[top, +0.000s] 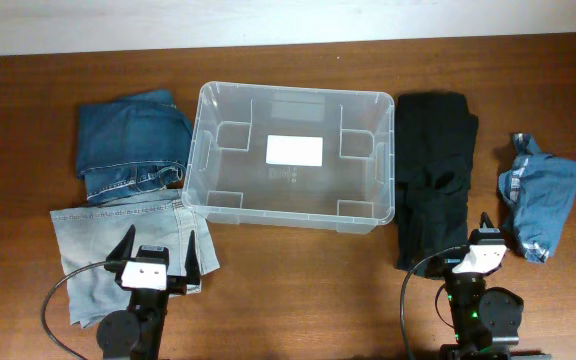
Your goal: Pack container
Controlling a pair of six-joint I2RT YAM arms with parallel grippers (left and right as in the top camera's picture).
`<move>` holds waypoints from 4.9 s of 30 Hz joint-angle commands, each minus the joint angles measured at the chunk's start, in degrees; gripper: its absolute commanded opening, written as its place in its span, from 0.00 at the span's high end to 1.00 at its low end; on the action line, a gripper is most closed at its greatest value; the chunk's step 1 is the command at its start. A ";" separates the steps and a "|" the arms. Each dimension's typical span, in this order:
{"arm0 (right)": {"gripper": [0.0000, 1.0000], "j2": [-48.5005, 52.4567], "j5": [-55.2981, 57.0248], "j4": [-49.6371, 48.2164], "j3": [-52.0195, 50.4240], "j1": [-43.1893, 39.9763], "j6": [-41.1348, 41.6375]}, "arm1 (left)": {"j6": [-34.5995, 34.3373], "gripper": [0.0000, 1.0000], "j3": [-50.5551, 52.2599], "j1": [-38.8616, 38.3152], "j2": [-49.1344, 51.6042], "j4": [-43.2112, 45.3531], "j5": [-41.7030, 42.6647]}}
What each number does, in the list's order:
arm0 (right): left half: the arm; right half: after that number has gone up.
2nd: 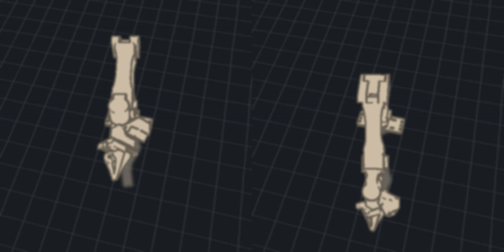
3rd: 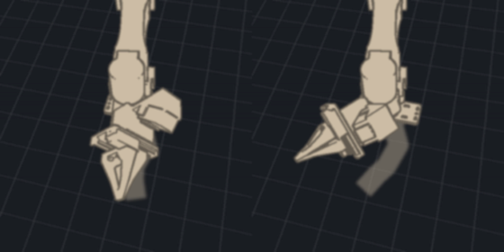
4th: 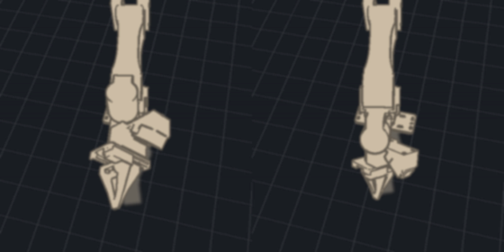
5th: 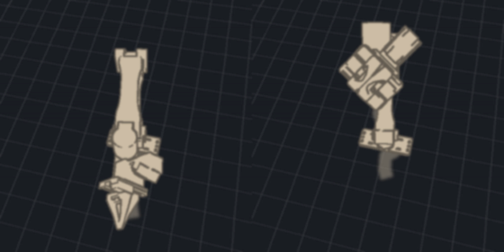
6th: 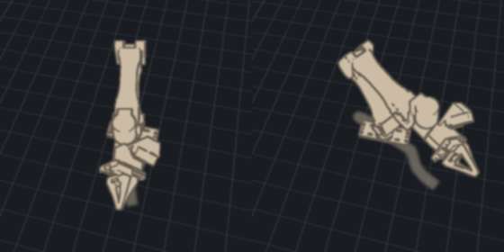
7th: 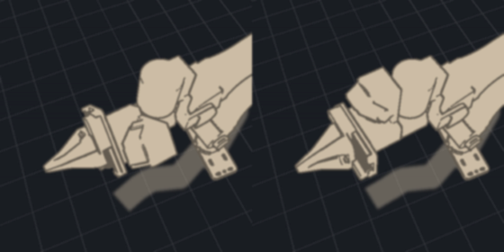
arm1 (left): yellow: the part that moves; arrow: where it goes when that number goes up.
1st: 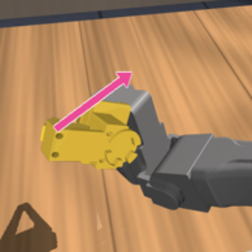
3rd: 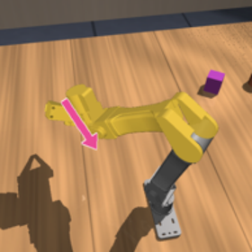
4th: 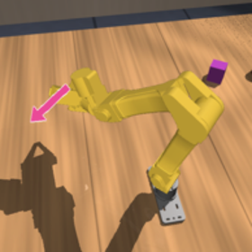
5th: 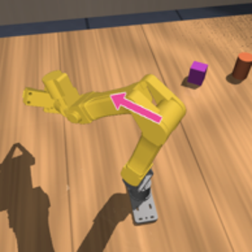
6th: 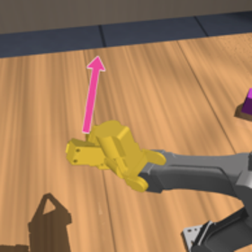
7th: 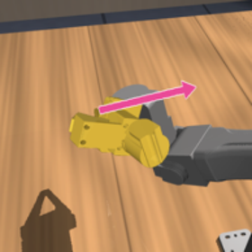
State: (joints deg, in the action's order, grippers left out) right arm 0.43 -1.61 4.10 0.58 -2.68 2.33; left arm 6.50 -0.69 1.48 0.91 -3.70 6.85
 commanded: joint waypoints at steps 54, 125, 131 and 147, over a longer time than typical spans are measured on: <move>0.02 -0.22 -0.33 0.24 -0.26 0.04 -0.39 | 0.92 0.00 0.17 0.31 -0.13 -0.26 -0.26; 0.02 -0.22 -0.33 0.24 -0.26 0.04 -0.39 | 24.55 0.05 -83.45 45.68 119.71 -58.27 20.70; 0.02 -0.22 -0.33 0.24 -0.26 0.04 -0.39 | 30.05 0.07 -82.20 46.49 126.01 -58.60 26.21; 0.02 -0.22 -0.33 0.24 -0.26 0.04 -0.39 | 34.12 0.83 -79.36 41.40 132.10 -60.52 34.49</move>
State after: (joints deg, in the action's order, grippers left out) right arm 0.58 -1.61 4.10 0.58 -2.68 2.33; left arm 39.94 -82.67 43.94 129.03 -63.26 44.88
